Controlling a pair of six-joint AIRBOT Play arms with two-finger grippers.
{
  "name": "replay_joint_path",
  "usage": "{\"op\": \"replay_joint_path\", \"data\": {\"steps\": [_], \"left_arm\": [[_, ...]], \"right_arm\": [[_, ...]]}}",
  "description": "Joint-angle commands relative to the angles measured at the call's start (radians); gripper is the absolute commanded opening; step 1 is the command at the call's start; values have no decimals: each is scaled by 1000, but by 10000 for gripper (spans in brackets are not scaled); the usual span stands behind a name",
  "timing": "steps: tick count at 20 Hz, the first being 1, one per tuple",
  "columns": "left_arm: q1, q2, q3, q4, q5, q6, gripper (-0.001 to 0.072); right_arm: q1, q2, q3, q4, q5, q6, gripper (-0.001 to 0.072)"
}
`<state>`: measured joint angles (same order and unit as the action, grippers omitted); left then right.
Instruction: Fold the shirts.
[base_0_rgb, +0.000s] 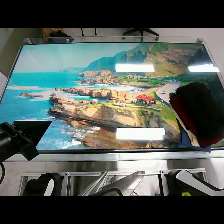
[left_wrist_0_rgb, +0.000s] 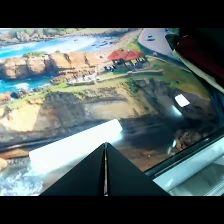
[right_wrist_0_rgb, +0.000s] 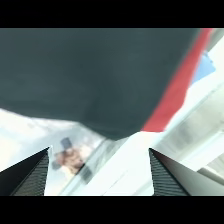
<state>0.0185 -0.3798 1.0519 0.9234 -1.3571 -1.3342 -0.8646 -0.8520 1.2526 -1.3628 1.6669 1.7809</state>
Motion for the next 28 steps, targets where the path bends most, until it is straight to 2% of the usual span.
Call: {"op": "replay_joint_path", "data": {"steps": [1, 2, 3, 4, 5, 6, 7, 10, 13, 15, 18, 21, 28], "left_arm": [[1, 0, 0, 0, 2, 2, 18], [1, 0, 0, 0, 14, 2, 18], [1, 0, 0, -1, 35, 2, 18], [1, -8, 0, -6, 54, 2, 18], [1, -20, 0, -10, 62, 2, 18], [1, -39, 0, -10, 60, 2, 18], [0, -65, 0, -10, 54, 0, 18], [-5, -154, 0, -11, 0, -2, 18], [-89, -202, -8, -10, -24, -2, 17], [-199, -186, -90, -6, 45, -40, 17], [-362, -91, -325, 3, 219, -130, 16], [-429, -1, -483, 2, 321, -198, 16], [-367, 51, -512, 0, 291, -205, 18]], "right_arm": [[0, -1, 49, -8, -2, 0, 670], [4, -1, 87, 64, -27, 0, 651], [9, -1, 128, 179, -69, 0, 495], [14, 1, 160, 309, -117, -1, 241], [26, 7, 174, 423, -161, -5, 83], [50, 19, 174, 515, -204, -32, 75], [90, 31, 173, 545, -225, -67, 17], [291, 93, 103, 534, -251, -134, 17], [520, 216, -110, 532, -271, -193, 17], [651, 314, -294, 515, -329, -212, 17], [799, 444, -557, 511, -435, -211, 17], [854, 469, -643, 511, -436, -213, 17], [862, 470, -643, 534, -425, -225, 17]]}}
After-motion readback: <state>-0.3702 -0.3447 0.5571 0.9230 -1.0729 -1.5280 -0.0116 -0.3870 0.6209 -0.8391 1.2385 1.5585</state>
